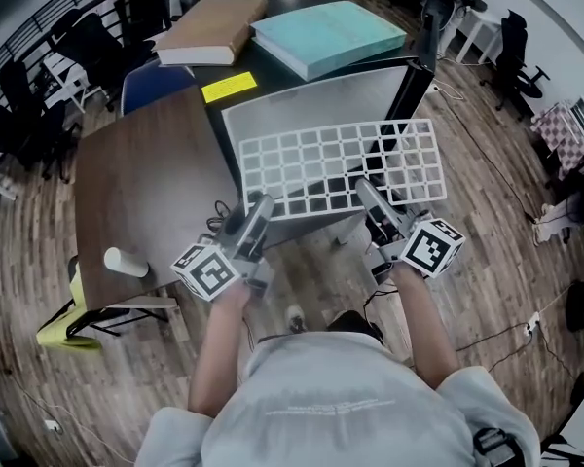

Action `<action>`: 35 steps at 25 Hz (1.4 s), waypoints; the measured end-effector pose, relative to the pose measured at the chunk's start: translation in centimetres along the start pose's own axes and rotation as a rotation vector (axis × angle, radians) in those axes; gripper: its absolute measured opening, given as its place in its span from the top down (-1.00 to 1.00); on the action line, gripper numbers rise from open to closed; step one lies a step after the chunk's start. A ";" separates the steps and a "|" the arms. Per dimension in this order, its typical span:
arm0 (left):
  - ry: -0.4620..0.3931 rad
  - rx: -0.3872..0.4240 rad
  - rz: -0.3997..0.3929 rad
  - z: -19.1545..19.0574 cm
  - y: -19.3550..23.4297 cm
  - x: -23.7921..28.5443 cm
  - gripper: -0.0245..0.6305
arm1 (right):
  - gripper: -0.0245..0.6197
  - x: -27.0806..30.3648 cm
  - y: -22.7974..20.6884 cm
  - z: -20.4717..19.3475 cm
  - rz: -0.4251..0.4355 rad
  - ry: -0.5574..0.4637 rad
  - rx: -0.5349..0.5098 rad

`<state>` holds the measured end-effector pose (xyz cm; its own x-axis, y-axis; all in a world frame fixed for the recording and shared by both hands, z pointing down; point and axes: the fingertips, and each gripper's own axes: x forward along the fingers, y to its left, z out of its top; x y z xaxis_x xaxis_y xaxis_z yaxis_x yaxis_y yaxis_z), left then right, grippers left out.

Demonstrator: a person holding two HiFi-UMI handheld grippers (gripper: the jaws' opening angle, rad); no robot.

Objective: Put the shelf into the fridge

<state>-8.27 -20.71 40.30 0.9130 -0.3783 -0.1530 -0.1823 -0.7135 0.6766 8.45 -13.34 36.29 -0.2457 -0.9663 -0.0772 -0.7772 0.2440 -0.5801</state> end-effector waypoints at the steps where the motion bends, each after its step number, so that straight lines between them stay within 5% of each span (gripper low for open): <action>1: -0.002 0.002 0.010 0.0 0.2 0.3 0.49 | 0.59 0.4 -0.4 0.1 0.009 0.004 0.005; 35: -0.140 0.031 0.332 -0.4 2.4 1.9 0.49 | 0.59 6.1 -7.0 -1.2 0.191 0.205 0.213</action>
<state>-6.86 -22.89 41.94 0.7439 -0.6677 -0.0269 -0.4733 -0.5548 0.6842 11.70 -20.85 40.87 -0.5030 -0.8629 -0.0492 -0.5730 0.3755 -0.7285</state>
